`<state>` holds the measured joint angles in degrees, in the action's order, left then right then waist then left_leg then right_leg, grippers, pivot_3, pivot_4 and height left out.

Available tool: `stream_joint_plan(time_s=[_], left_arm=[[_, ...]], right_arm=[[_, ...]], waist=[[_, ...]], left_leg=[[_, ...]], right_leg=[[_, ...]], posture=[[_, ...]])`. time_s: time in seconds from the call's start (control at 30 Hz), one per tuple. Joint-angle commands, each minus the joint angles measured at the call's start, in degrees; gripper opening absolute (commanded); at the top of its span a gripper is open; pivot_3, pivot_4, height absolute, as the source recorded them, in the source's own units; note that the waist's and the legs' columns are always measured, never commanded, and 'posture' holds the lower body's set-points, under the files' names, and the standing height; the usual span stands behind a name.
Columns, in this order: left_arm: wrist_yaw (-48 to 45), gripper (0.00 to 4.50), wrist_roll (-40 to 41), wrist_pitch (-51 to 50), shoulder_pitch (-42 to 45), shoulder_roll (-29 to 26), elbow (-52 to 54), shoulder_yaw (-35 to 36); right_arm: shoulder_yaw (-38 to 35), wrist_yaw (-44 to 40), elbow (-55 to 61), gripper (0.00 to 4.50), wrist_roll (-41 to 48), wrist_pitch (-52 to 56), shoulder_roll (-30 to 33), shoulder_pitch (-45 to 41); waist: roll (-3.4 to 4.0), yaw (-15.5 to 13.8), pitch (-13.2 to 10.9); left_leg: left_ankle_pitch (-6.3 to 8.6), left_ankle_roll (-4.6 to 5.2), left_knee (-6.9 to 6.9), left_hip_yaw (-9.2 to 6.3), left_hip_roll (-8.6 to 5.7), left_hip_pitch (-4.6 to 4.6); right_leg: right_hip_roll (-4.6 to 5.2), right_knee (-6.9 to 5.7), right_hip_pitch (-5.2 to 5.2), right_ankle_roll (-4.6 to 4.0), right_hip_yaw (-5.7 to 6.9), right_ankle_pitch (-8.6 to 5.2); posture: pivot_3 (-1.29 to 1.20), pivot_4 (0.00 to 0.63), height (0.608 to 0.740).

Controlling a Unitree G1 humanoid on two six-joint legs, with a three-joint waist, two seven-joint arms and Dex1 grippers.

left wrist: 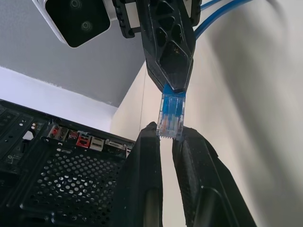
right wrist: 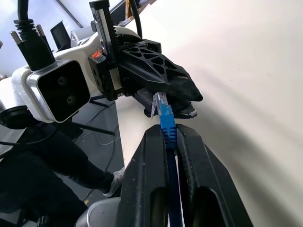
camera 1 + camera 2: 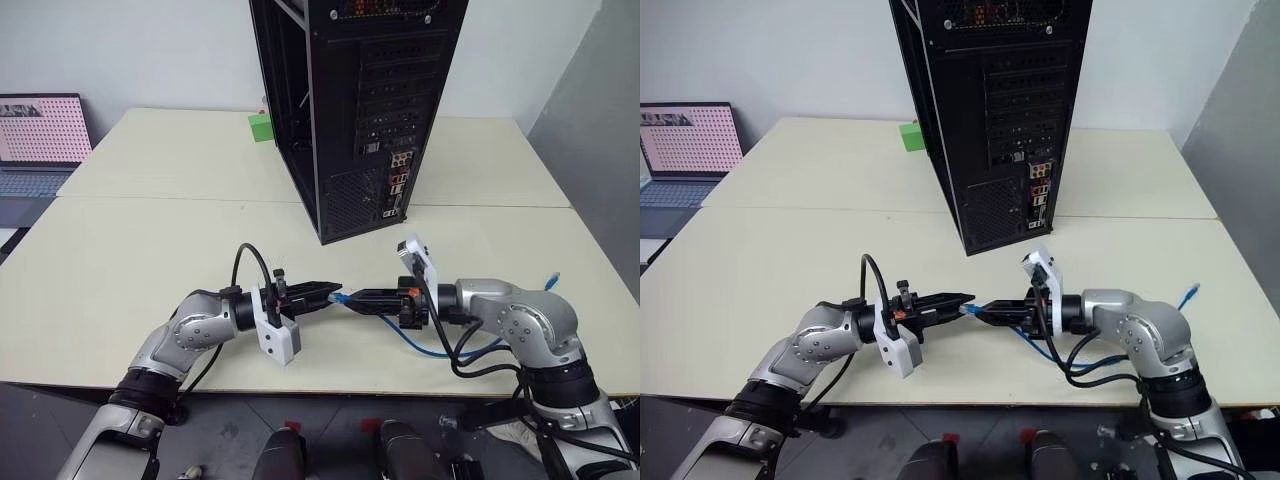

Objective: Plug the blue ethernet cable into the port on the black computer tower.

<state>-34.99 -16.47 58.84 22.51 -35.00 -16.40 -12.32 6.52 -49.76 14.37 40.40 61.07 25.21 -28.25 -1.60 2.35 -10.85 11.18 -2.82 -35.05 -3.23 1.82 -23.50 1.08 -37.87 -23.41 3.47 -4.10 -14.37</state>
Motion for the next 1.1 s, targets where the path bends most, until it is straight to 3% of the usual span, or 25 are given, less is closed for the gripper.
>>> stream_joint_plan(time_s=[0.03,0.3,0.4,0.47,0.73,0.97,1.1], left_arm=[[1.15,0.87,2.18,-1.42,0.10,0.20,0.18,-0.25],[-3.71,2.54,9.70,-11.27,-2.33,-1.67,-0.02,-0.82],[-5.60,3.19,13.46,-19.24,-3.93,-0.61,3.62,-0.65],[-5.35,3.53,16.77,-30.56,-4.67,2.12,9.45,-0.55],[3.16,3.56,20.19,-70.26,-2.97,14.04,27.16,-0.44],[9.78,3.56,19.11,-84.84,1.21,19.37,30.48,0.65],[12.12,3.56,18.55,-87.65,2.01,20.28,31.48,1.04]], right_arm=[[-0.43,-0.90,0.21,0.00,0.82,-0.25,1.50,-1.39],[-6.07,4.10,2.30,0.00,-0.96,-3.72,3.86,-0.63],[-9.05,8.73,3.20,0.00,-2.31,-5.31,3.58,-0.03],[-9.93,14.48,4.35,0.00,-6.69,-8.03,3.63,0.08],[-9.13,32.93,4.81,0.00,-17.11,-12.13,-4.45,-3.44],[-8.13,37.71,-4.69,0.00,-22.61,-16.93,-9.36,-9.26],[-7.73,37.50,-8.85,0.00,-23.97,-18.88,-10.52,-11.62]], waist=[[0.00,0.00,0.00],[0.00,0.07,0.00],[0.00,0.03,0.00],[0.00,0.01,0.00],[0.01,0.31,0.00],[0.01,0.79,0.00],[0.01,0.82,0.00]], left_leg=[[0.00,0.00,0.00,0.00,0.00,0.00],[0.00,0.00,0.00,0.00,0.00,0.01],[0.00,0.00,0.00,0.00,0.00,0.00],[0.00,0.00,0.00,0.00,0.00,0.00],[0.00,0.00,-0.03,-0.05,-0.02,-0.04],[0.00,0.00,-0.03,-0.08,-0.03,-0.03],[0.00,0.00,-0.03,-0.08,-0.04,-0.04]], right_leg=[[0.00,0.00,0.00,0.00,0.00,0.00],[0.00,-0.02,0.00,0.00,0.00,0.00],[0.00,-0.01,0.00,0.00,0.00,0.00],[0.00,-0.01,-0.01,0.00,0.00,-0.01],[-0.03,-0.02,-0.01,0.02,0.00,0.00],[-0.05,-0.08,-0.02,0.01,-0.01,0.00],[-0.04,-0.04,-0.02,0.01,-0.01,0.00]], posture=[[0.00,0.150,0.740],[0.00,0.150,0.740],[0.00,0.150,0.740],[0.00,0.150,0.740],[0.00,0.150,0.740],[0.00,0.150,0.740],[0.00,0.150,0.740]])
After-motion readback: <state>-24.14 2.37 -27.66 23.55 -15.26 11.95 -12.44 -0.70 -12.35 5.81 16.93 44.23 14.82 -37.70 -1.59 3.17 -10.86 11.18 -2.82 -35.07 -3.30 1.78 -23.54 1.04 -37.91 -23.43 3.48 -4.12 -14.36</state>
